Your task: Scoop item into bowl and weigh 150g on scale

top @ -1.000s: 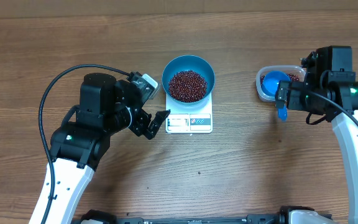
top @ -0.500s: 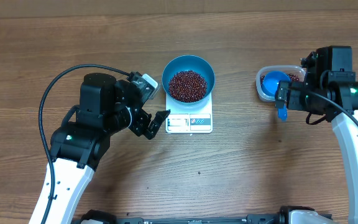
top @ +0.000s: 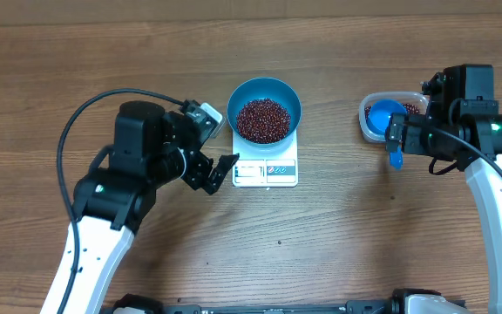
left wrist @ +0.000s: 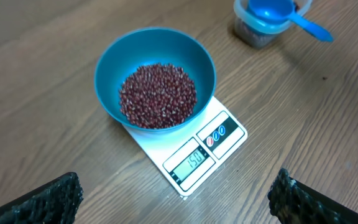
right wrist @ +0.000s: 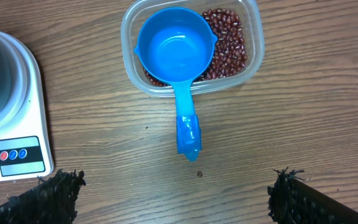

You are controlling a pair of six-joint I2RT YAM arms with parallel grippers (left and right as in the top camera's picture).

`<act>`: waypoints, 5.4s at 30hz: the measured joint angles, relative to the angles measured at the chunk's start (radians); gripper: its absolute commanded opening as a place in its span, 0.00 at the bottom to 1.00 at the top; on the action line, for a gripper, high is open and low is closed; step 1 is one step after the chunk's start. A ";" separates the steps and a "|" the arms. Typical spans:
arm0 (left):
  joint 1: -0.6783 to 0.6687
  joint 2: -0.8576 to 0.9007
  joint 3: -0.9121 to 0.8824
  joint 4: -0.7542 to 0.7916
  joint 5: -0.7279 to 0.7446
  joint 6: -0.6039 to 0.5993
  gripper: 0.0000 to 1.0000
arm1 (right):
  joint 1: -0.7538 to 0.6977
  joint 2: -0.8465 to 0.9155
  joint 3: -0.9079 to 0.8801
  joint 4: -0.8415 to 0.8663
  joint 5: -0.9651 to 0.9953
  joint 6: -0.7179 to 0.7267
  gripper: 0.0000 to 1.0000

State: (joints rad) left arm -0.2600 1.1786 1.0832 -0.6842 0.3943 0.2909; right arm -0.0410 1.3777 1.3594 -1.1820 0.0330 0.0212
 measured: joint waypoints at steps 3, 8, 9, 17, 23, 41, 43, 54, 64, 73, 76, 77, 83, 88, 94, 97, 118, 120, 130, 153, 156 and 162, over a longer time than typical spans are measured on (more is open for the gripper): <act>0.000 0.087 0.001 0.005 0.010 -0.001 1.00 | 0.000 0.000 0.000 0.000 0.000 0.000 1.00; 0.000 0.280 0.005 0.241 0.104 -0.048 1.00 | 0.000 0.000 0.000 0.000 0.000 -0.003 1.00; 0.000 0.304 0.006 0.263 0.112 -0.053 0.99 | 0.000 0.000 0.000 0.000 0.000 -0.003 1.00; -0.034 0.510 0.008 0.358 0.101 -0.076 1.00 | 0.000 0.000 0.000 -0.001 0.000 -0.003 1.00; -0.130 0.510 0.029 0.302 0.002 -0.081 1.00 | 0.000 0.000 0.000 0.000 0.000 -0.003 1.00; -0.132 0.510 0.152 0.219 -0.069 -0.113 1.00 | 0.000 0.000 0.000 0.000 0.000 -0.003 1.00; -0.132 0.510 0.174 0.172 -0.077 -0.119 1.00 | 0.000 0.000 0.000 0.000 0.000 -0.003 1.00; -0.132 0.465 0.241 -0.098 -0.137 -0.219 1.00 | 0.000 0.000 0.000 -0.001 0.000 -0.003 1.00; -0.211 0.394 0.251 -0.234 -0.193 -0.324 1.00 | 0.000 0.000 0.000 0.000 0.000 -0.003 1.00; -0.366 0.394 0.237 -0.277 -0.408 -0.594 0.99 | 0.000 0.000 0.000 0.000 -0.001 -0.003 1.00; -0.366 0.394 0.199 -0.241 -0.437 -0.657 0.99 | 0.000 0.000 0.000 -0.001 0.000 -0.004 1.00; -0.366 0.394 0.184 -0.227 -0.444 -0.669 1.00 | 0.000 0.000 0.000 0.000 0.000 -0.003 1.00; -0.366 0.394 0.123 -0.150 -0.459 -0.716 1.00 | 0.000 0.000 0.000 0.000 0.000 -0.003 1.00; -0.366 0.394 0.072 -0.102 -0.459 -0.753 1.00 | 0.000 0.000 0.000 0.000 -0.001 -0.003 1.00; -0.366 0.394 -0.007 -0.044 -0.454 -0.783 1.00 | 0.000 0.000 0.000 0.000 0.000 -0.003 1.00; -0.366 0.394 -0.010 -0.042 -0.454 -0.790 1.00 | 0.000 0.000 0.000 -0.001 0.000 -0.003 1.00; -0.367 0.401 -0.011 0.114 -0.557 -0.793 1.00 | 0.000 0.000 0.000 0.000 0.000 -0.003 1.00; -0.367 0.402 -0.011 0.111 -0.557 -0.793 1.00 | 0.000 0.000 0.000 0.000 0.000 -0.003 1.00; -0.380 0.402 -0.011 0.032 -0.486 -0.793 0.99 | 0.000 0.000 0.000 0.000 0.000 -0.003 1.00; -0.362 0.334 -0.015 -0.039 -0.391 -0.591 1.00 | 0.000 0.000 0.000 -0.001 0.000 -0.003 1.00; -0.311 0.226 -0.043 -0.041 -0.395 -0.517 0.99 | 0.000 0.000 0.000 0.000 0.000 -0.003 1.00; -0.158 -0.023 -0.189 -0.010 -0.385 -0.449 0.99 | 0.000 0.000 0.000 -0.001 0.000 -0.003 1.00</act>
State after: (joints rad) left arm -0.4183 1.1553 0.8944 -0.6941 0.0090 -0.1577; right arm -0.0410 1.3773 1.3594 -1.1828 0.0330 0.0181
